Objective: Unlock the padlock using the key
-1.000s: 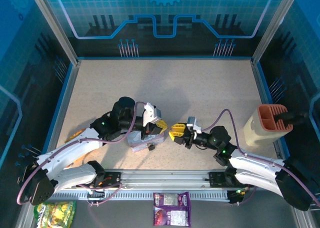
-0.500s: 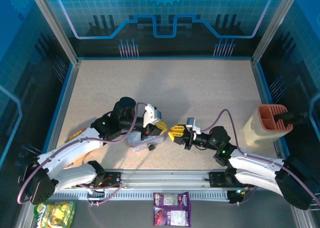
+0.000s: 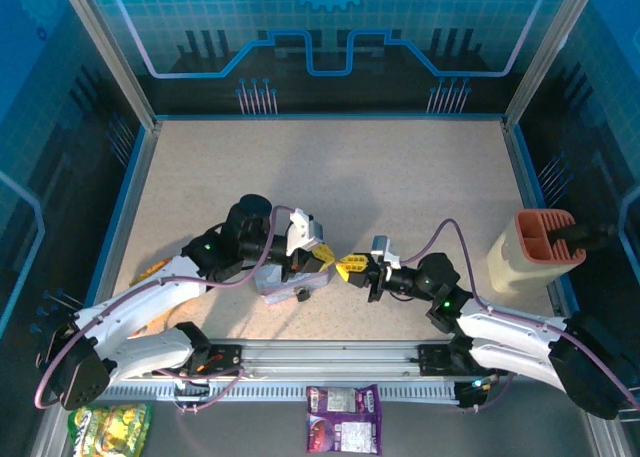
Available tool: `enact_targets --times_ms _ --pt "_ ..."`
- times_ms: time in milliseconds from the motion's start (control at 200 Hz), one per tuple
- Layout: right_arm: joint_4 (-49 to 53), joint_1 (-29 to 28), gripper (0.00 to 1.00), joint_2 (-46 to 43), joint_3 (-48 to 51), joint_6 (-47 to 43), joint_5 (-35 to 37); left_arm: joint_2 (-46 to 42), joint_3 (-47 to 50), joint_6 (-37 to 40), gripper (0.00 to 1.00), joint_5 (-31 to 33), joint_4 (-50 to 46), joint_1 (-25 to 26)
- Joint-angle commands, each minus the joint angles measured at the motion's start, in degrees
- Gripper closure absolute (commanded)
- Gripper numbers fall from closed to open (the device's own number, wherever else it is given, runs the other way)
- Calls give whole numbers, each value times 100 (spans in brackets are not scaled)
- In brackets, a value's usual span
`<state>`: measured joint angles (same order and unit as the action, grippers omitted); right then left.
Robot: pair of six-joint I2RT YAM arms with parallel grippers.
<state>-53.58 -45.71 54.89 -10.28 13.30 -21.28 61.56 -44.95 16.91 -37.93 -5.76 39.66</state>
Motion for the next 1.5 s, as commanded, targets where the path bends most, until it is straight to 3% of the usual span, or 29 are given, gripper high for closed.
enact_targets --times_ms 0,125,245,400,685,805,921,1156,1491 --pt "-65 -78 100 -149 31 24 60 -40 -151 72 99 -21 63 50" --pt "414 -71 100 -296 -65 -46 298 -178 -46 -177 79 495 287 49" --pt "1643 -46 100 -739 -236 -182 827 -430 -90 -1054 68 1978 290 34" --pt "2617 129 100 -1411 -240 -214 1201 -487 -656 -1908 66 3412 -1171 38" --pt "3614 276 100 -2245 -177 -362 1666 -754 -849 -4035 62 4564 -3667 84" --pt "3655 308 100 -2336 -140 -396 1757 -802 -814 -4817 59 4930 -4517 435" --pt "3607 328 100 -2254 -144 -337 1838 -902 -753 -5657 56 5686 -5086 1167" --pt "3470 335 100 -2103 -179 -94 1856 -678 -574 -6908 50 6043 -5946 2377" --pt "3425 336 100 -1952 -239 -64 1820 -99 211 -7237 34 5773 -4880 2410"
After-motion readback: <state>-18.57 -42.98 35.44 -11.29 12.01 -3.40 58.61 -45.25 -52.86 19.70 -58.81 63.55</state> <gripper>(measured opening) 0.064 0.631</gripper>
